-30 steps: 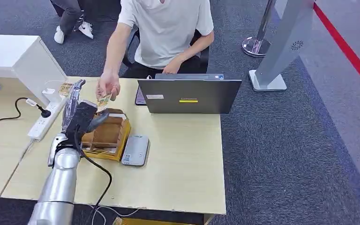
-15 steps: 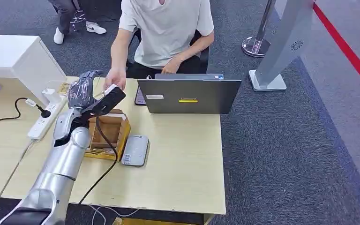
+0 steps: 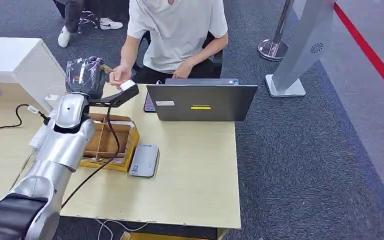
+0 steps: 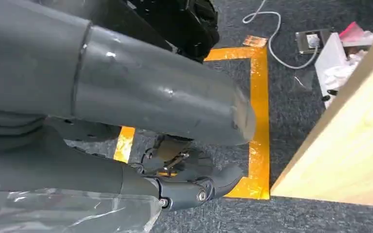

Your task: Pass the card to the sensor for recognition and then transmit it.

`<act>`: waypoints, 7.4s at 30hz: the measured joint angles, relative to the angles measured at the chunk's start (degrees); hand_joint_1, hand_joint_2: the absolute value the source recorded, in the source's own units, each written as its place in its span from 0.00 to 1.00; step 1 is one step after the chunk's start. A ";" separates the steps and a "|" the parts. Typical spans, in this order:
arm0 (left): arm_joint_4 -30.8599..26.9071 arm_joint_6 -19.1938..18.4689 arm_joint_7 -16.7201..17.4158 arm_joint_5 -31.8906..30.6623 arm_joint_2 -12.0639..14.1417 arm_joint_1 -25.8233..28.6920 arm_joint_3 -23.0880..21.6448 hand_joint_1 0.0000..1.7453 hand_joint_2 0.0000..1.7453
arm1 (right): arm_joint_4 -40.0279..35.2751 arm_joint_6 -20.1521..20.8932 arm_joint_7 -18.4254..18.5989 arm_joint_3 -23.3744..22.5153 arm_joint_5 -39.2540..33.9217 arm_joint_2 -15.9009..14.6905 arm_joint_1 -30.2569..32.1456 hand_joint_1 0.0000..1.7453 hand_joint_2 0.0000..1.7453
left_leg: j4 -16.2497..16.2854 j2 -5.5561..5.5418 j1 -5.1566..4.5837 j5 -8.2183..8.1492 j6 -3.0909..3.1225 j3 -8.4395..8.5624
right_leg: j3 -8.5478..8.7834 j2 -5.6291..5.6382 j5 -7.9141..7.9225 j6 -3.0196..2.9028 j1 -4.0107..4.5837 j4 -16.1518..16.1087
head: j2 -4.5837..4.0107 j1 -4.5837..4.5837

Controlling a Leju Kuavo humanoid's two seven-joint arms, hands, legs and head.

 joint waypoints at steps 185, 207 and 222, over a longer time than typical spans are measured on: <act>-34.49 -13.09 1.75 -0.11 5.77 41.81 -5.57 0.00 1.00 | 0.15 -2.40 -0.70 -11.34 6.01 0.79 2.32 0.00 0.00 | -0.04 0.09 0.02 -0.06 -0.13 -0.03 | -0.11 0.06 -0.09 -0.04 0.01 0.05 | 0.00 -0.04; -30.07 -12.70 2.40 0.31 4.48 40.30 -2.01 0.00 1.00 | 0.15 -1.88 -0.68 -11.93 7.08 0.79 2.38 0.00 0.00 | -0.05 0.08 0.02 -0.06 -0.13 -0.04 | -0.11 0.05 -0.09 -0.05 0.01 0.05 | 0.00 -0.07; -33.00 -11.06 4.59 -2.32 4.15 42.52 -1.09 0.00 1.00 | 0.17 -2.45 -0.79 -12.92 7.28 0.79 2.57 0.00 0.00 | -0.04 0.08 0.01 -0.06 -0.13 -0.04 | -0.10 0.05 -0.08 -0.05 0.01 0.05 | 0.00 -0.04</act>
